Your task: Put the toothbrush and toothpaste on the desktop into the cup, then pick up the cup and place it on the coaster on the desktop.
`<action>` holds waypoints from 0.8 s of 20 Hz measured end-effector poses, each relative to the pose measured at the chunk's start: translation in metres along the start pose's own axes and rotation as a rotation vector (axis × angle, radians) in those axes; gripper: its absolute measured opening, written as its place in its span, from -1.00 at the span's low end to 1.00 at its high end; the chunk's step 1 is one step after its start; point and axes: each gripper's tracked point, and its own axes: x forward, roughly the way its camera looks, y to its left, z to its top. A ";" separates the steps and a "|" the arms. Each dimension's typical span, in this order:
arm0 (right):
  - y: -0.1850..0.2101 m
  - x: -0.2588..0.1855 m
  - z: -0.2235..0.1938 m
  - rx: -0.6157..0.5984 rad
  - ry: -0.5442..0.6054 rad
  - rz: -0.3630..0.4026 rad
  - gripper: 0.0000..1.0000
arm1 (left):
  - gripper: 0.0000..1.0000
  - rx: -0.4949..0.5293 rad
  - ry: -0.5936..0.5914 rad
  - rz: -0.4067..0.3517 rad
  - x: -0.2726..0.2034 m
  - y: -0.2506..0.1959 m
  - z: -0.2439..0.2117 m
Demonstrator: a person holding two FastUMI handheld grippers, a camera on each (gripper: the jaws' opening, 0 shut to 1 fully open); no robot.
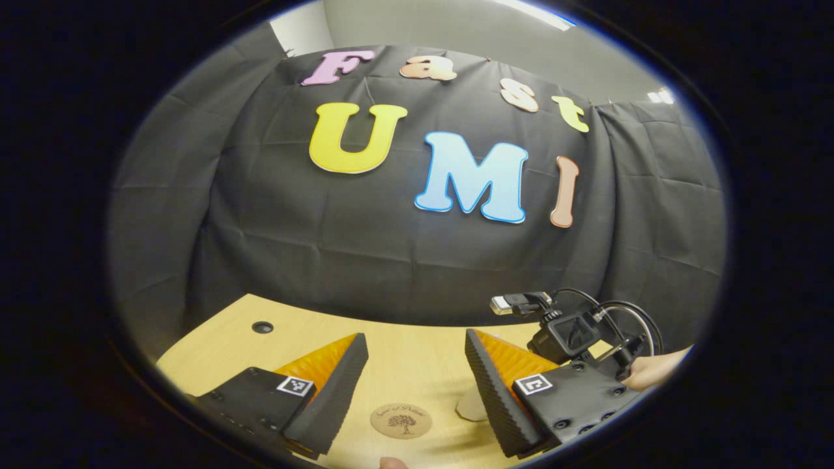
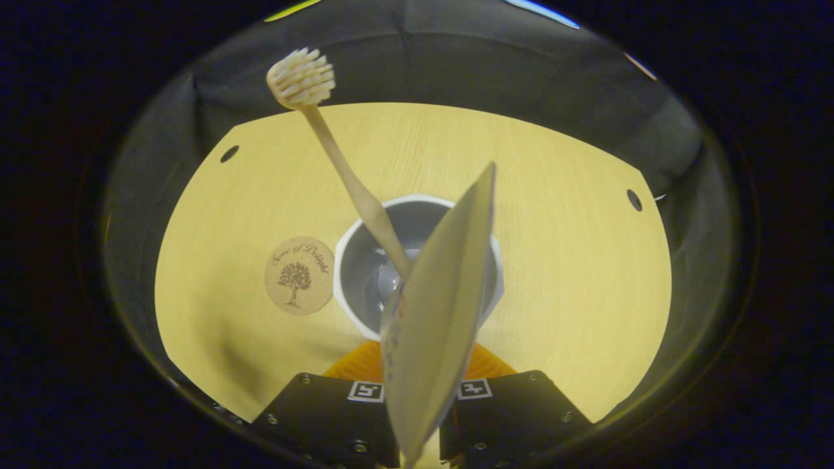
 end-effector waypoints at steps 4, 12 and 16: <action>0.027 -0.003 0.009 -0.025 -0.005 0.036 -0.51 | 0.86 -0.020 0.013 0.025 -0.007 0.017 -0.003; 0.075 0.007 0.019 -0.087 0.017 0.083 -0.51 | 0.84 -0.034 0.015 0.064 -0.016 0.038 0.000; 0.086 0.012 0.021 -0.114 0.021 0.102 -0.58 | 0.91 -0.034 0.009 0.079 -0.023 0.048 0.002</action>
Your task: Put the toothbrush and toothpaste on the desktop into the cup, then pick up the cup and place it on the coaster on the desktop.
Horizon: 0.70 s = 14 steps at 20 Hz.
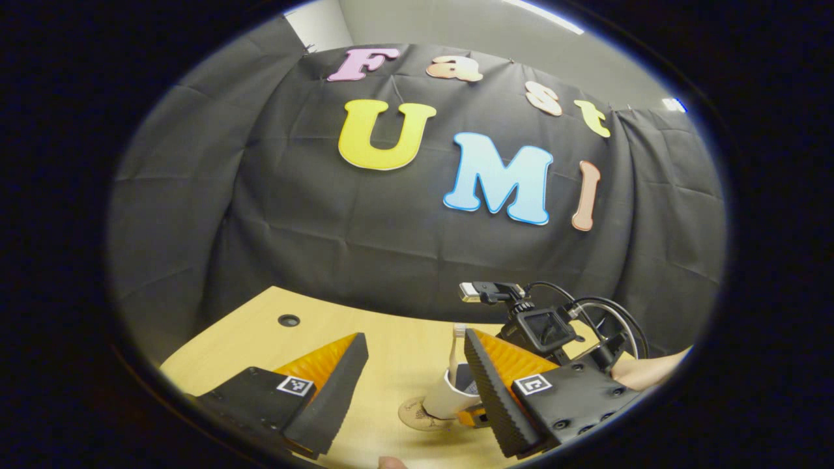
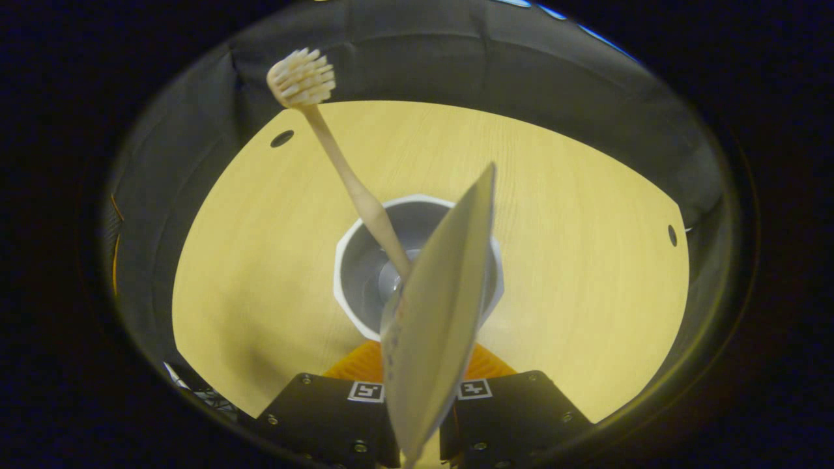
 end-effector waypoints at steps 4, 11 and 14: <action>0.010 0.008 0.001 -0.028 0.013 0.010 -0.50 | 0.84 0.009 -0.014 0.008 -0.006 0.003 0.009; 0.017 0.008 0.004 -0.059 0.011 -0.008 -0.51 | 0.91 0.001 -0.026 0.024 -0.016 0.014 0.018; 0.015 0.008 0.006 -0.081 0.014 -0.031 -0.52 | 0.92 -0.010 -0.026 0.029 -0.017 0.018 0.018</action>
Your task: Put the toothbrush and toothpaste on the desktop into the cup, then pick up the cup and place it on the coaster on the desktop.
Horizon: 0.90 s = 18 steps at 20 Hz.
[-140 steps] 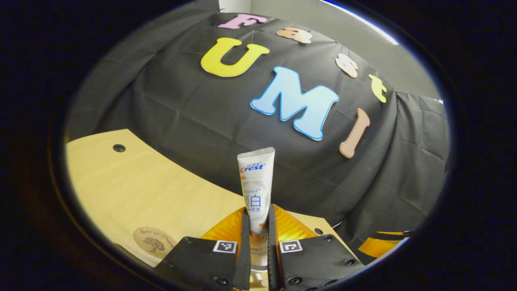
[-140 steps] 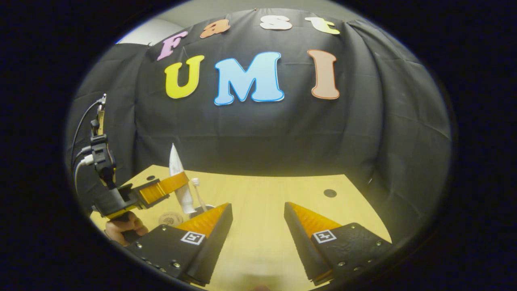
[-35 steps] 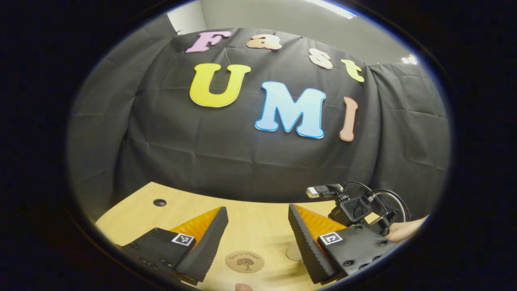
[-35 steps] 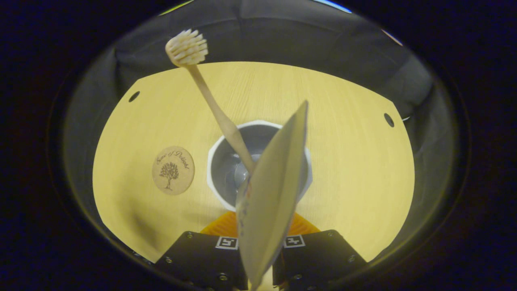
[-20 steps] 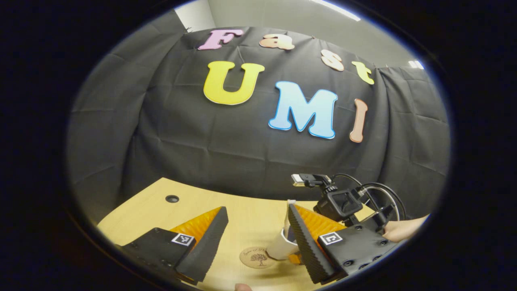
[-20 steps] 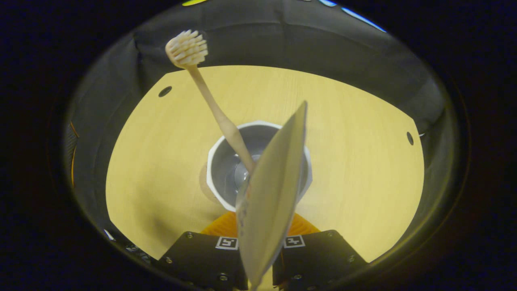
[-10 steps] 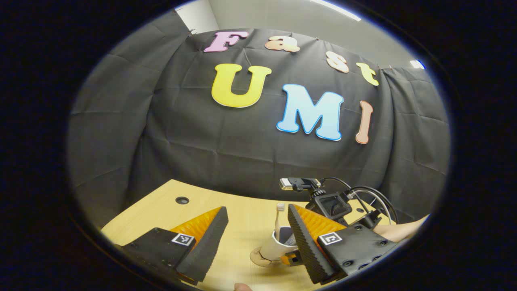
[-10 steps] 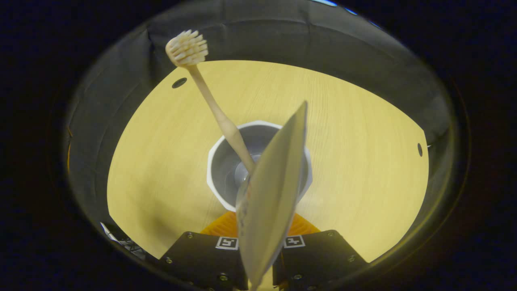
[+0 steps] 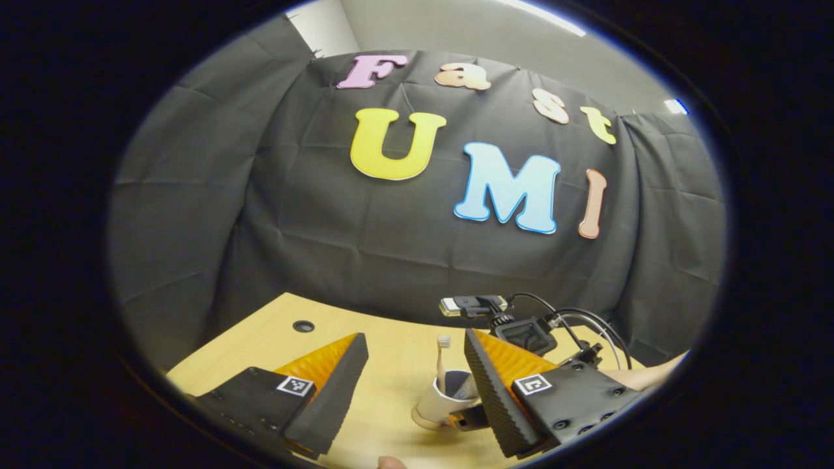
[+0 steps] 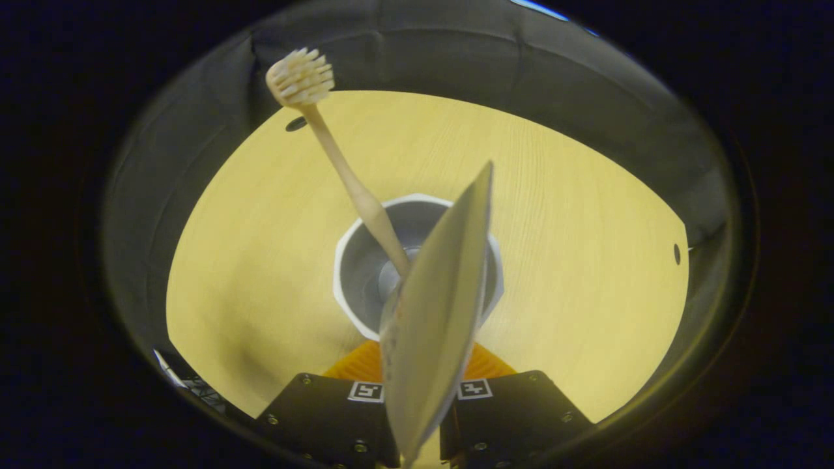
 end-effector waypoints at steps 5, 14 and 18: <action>-0.001 -0.001 -0.002 -0.001 0.009 -0.018 -0.52 | 0.91 -0.008 -0.001 0.010 -0.005 0.008 0.000; 0.002 -0.007 -0.004 -0.033 -0.057 0.024 -0.24 | 0.97 -0.007 -0.005 0.023 -0.007 0.013 0.003; -0.001 -0.018 -0.006 -0.031 -0.105 0.045 0.04 | 0.92 -0.009 0.006 0.039 -0.008 0.012 0.000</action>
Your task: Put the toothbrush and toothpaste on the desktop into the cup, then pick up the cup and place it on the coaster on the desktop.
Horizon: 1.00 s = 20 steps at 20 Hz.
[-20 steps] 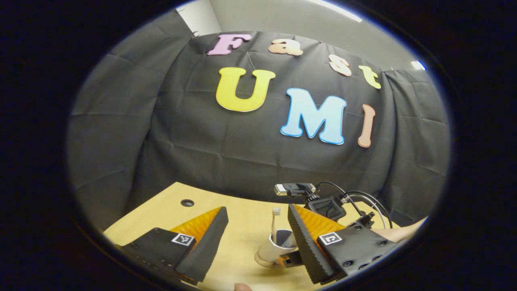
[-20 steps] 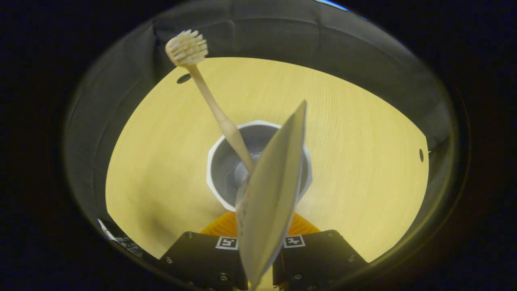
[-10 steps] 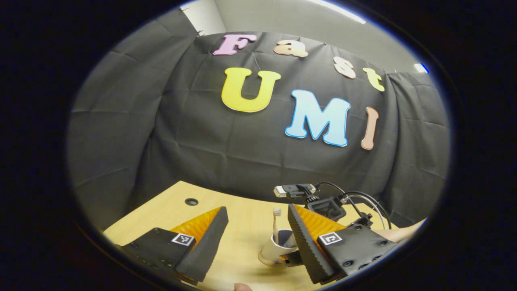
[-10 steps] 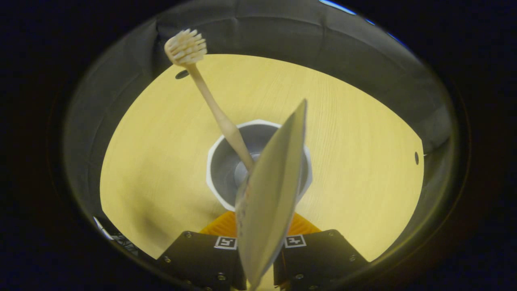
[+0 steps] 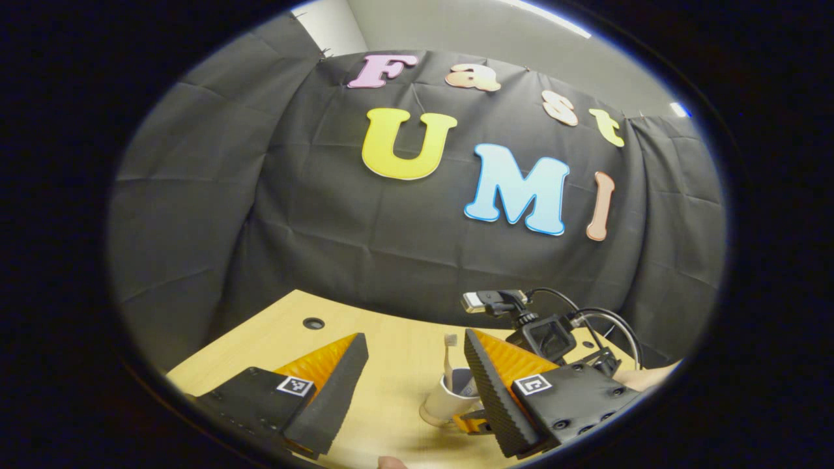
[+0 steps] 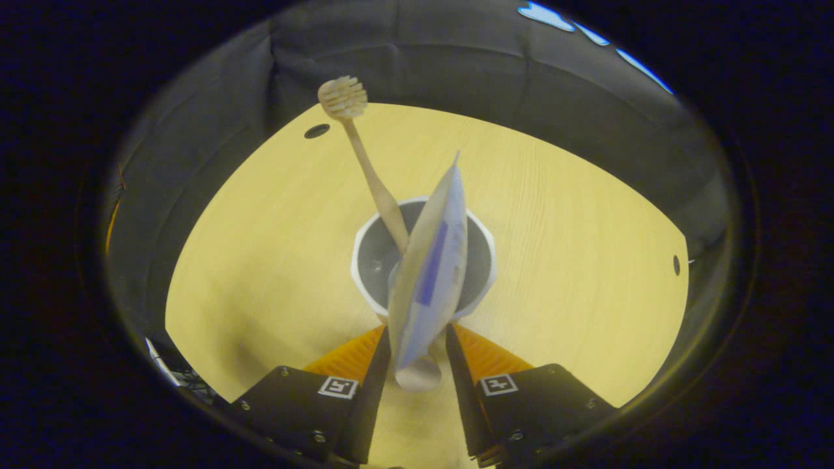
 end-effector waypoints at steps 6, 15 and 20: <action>-0.005 -0.023 -0.010 0.069 -0.065 0.066 0.39 | 0.94 0.026 -0.004 0.004 -0.001 -0.006 0.001; -0.046 -0.092 -0.025 0.224 -0.213 0.080 0.39 | 0.91 0.062 -0.003 -0.023 0.010 -0.041 0.001; -0.090 -0.141 -0.025 0.256 -0.348 -0.012 0.36 | 0.91 0.053 -0.025 -0.050 0.005 -0.075 0.009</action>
